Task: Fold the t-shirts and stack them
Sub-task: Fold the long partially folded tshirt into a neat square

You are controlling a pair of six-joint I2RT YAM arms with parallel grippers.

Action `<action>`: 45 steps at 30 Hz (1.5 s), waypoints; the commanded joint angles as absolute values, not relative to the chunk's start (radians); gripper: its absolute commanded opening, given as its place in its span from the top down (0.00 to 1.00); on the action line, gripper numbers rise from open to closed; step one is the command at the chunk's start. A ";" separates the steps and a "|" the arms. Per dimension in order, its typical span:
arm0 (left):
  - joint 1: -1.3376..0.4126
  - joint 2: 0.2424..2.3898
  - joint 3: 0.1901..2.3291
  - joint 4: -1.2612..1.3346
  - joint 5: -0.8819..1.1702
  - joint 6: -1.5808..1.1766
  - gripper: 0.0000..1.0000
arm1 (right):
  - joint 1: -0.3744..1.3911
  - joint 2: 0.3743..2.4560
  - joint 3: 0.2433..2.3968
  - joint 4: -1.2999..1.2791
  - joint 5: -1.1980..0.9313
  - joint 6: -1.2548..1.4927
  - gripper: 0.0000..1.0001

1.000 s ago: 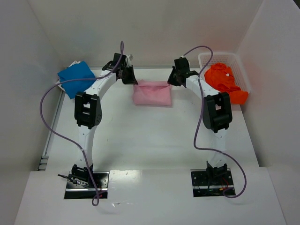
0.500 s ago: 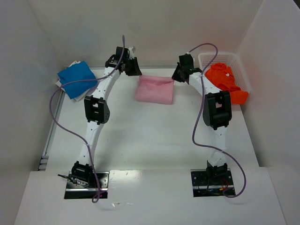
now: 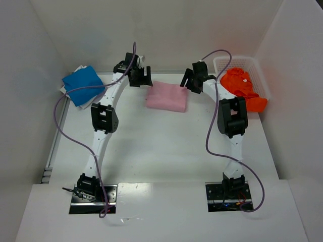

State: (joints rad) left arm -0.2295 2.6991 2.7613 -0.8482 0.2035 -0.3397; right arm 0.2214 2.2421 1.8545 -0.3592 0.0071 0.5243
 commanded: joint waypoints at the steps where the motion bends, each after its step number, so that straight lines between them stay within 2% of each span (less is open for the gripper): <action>1: -0.232 2.608 2.760 -0.859 0.241 -0.279 0.10 | 0.216 2.161 1.816 -0.325 0.025 0.500 0.20; 3: -0.232 2.586 2.705 -0.859 0.267 -0.270 0.10 | 0.216 2.148 1.778 -0.325 0.000 0.500 0.20; 6: -0.241 2.514 2.506 -0.812 0.324 -0.258 0.11 | 0.216 2.135 1.714 -0.325 -0.054 0.511 0.20; 10: -0.252 2.258 2.047 -0.599 0.345 -0.294 0.14 | 0.216 2.066 1.596 -0.278 -0.074 0.531 0.20; 14: -0.241 2.142 1.789 -0.433 0.416 -0.330 0.15 | 0.216 2.022 1.519 -0.253 -0.083 0.531 0.20; 18: -0.241 2.131 1.764 -0.408 0.426 -0.339 0.15 | 0.225 1.999 1.477 -0.244 -0.083 0.531 0.20; 23: -0.241 2.151 1.784 -0.359 0.388 -0.348 0.20 | 0.235 1.976 1.441 -0.212 -0.083 0.549 0.20; 27: -0.241 2.198 1.795 -0.321 0.402 -0.359 0.28 | 0.235 1.976 1.440 -0.212 -0.074 0.549 0.22; 28: -0.241 2.198 1.795 -0.305 0.402 -0.370 0.35 | 0.235 1.976 1.440 -0.212 -0.074 0.549 0.23; 30: -0.241 2.209 1.795 -0.287 0.411 -0.370 0.40 | 0.235 1.976 1.440 -0.201 -0.074 0.558 0.23; 36: -0.241 2.240 1.761 -0.244 0.431 -0.403 0.49 | 0.235 2.008 1.460 -0.201 -0.074 0.558 0.24; 38: -0.241 2.249 1.750 -0.229 0.431 -0.413 0.49 | 0.235 2.017 1.460 -0.201 -0.074 0.558 0.24; 43: -0.241 2.269 1.750 -0.219 0.449 -0.422 0.60 | 0.235 2.026 1.471 -0.201 -0.084 0.568 0.28; 44: -0.241 2.269 1.750 -0.219 0.449 -0.422 0.63 | 0.235 2.036 1.471 -0.201 -0.093 0.568 0.28; 45: -0.241 2.269 1.750 -0.219 0.449 -0.422 0.70 | 0.235 2.036 1.471 -0.201 -0.094 0.568 0.28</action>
State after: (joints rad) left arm -0.2451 2.2608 1.7508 -0.2680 0.4183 -0.4114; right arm 0.2264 2.0258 1.4498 -0.2379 -0.0875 0.5632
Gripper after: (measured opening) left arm 0.334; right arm 0.723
